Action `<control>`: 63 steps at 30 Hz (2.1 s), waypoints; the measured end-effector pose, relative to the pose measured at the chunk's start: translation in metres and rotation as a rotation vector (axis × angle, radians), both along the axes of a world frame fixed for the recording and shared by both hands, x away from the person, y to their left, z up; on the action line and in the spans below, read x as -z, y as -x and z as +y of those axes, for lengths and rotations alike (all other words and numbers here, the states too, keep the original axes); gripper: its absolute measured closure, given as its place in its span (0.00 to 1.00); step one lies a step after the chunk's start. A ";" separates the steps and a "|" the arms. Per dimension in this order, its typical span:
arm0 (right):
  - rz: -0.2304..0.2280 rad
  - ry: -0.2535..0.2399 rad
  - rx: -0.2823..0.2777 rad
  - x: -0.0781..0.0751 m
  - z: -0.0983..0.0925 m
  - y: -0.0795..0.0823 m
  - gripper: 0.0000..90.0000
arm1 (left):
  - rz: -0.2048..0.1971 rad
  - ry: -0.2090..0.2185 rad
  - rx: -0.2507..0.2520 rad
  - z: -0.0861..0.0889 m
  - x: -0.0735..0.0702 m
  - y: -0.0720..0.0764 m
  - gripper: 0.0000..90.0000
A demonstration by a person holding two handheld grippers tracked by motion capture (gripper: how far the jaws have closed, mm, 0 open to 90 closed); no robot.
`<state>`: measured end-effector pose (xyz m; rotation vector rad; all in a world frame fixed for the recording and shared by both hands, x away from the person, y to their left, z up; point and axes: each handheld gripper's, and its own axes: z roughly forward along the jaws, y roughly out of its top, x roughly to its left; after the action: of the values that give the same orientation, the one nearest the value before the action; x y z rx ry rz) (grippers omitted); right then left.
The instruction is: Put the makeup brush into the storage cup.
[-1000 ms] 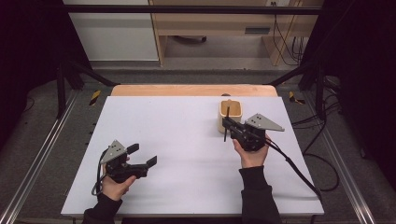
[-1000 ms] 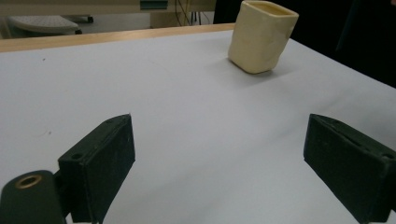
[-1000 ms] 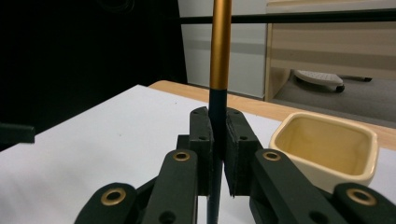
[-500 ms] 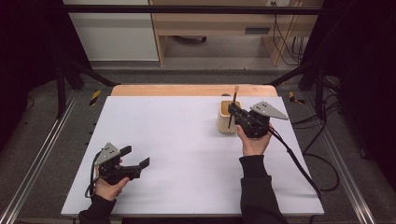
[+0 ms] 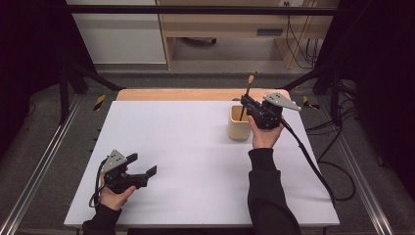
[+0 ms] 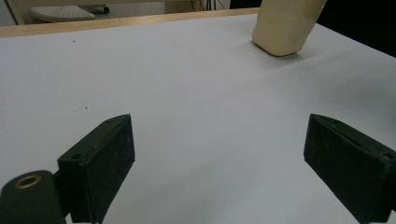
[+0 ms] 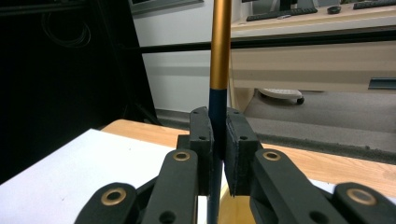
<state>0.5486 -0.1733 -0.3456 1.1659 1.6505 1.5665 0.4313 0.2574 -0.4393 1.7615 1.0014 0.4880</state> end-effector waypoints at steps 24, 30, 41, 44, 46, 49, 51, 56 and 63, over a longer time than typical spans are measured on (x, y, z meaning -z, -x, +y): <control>0.050 -0.003 0.068 0.017 0.000 -0.039 0.93 | 0.000 -0.027 -0.001 -0.001 0.003 -0.002 0.09; 0.064 0.001 0.068 0.026 0.002 -0.042 0.93 | 0.001 -0.029 0.000 -0.001 0.003 -0.002 0.09; 0.110 0.011 0.070 0.047 0.005 -0.045 0.93 | -0.001 -0.032 -0.001 -0.001 0.003 -0.001 0.09; 0.121 0.016 0.068 0.051 0.005 -0.045 0.93 | -0.004 -0.034 -0.003 -0.001 0.003 -0.001 0.09; 0.132 0.019 0.072 0.054 0.006 -0.045 0.93 | -0.004 -0.033 -0.003 -0.001 0.003 -0.001 0.09; 0.145 0.027 0.075 0.058 0.005 -0.046 0.93 | -0.005 -0.034 -0.002 -0.001 0.003 -0.001 0.09; 0.155 0.032 0.077 0.061 0.006 -0.046 0.93 | -0.004 -0.036 -0.002 -0.002 0.003 -0.001 0.09; 0.179 0.058 0.079 0.069 0.008 -0.045 0.93 | -0.004 -0.038 -0.003 -0.002 0.003 -0.001 0.09; 0.197 0.076 0.081 0.069 0.008 -0.043 0.92 | -0.003 -0.039 -0.002 -0.002 0.003 -0.001 0.09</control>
<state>0.5917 -0.1648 -0.4146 1.3657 1.7469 1.3635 0.4326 0.2557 -0.4424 1.7939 0.9976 0.5150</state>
